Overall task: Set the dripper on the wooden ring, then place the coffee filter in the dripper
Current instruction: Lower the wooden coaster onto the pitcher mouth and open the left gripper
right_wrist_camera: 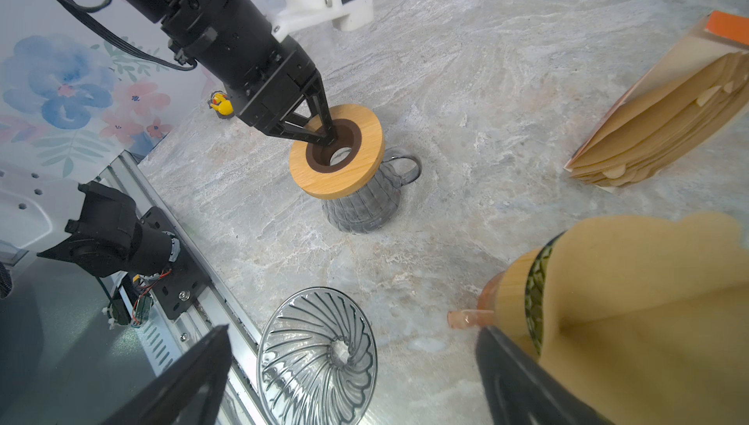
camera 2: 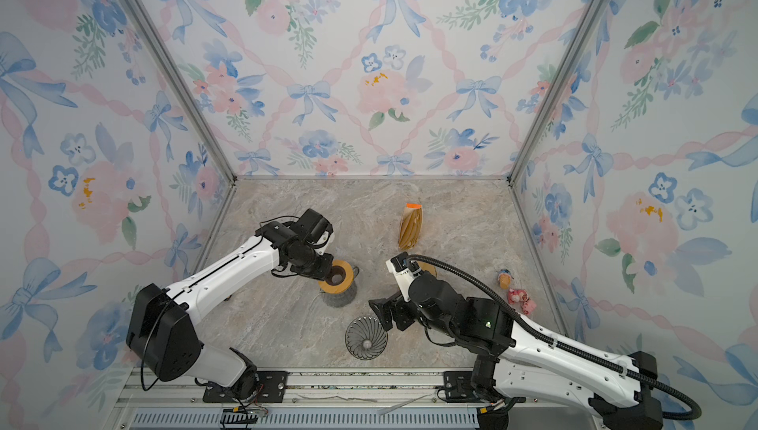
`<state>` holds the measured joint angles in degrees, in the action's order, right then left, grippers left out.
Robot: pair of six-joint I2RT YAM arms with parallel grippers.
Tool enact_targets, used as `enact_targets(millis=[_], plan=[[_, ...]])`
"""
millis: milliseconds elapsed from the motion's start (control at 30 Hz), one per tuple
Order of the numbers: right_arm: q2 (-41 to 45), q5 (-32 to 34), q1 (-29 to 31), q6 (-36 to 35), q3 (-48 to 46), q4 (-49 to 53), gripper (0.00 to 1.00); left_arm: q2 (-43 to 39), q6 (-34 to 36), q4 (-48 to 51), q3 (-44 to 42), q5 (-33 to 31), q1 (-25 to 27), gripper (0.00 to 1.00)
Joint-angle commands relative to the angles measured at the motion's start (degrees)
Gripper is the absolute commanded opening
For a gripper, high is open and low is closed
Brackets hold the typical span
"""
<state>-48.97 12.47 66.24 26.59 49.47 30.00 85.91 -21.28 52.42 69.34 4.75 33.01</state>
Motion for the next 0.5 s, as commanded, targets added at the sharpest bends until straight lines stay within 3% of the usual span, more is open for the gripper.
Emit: enact_targets(millis=[0,467], plan=[[0.4,0.7,1.0,0.0,-0.4,1.6,0.96,0.8,-1.2,0.4,1.1,-1.0,0.2,0.27],[0.5,0.7,1.0,0.4,-1.1,1.2,0.96,2.5,-1.7,0.4,0.9,-3.4,1.0,0.28]])
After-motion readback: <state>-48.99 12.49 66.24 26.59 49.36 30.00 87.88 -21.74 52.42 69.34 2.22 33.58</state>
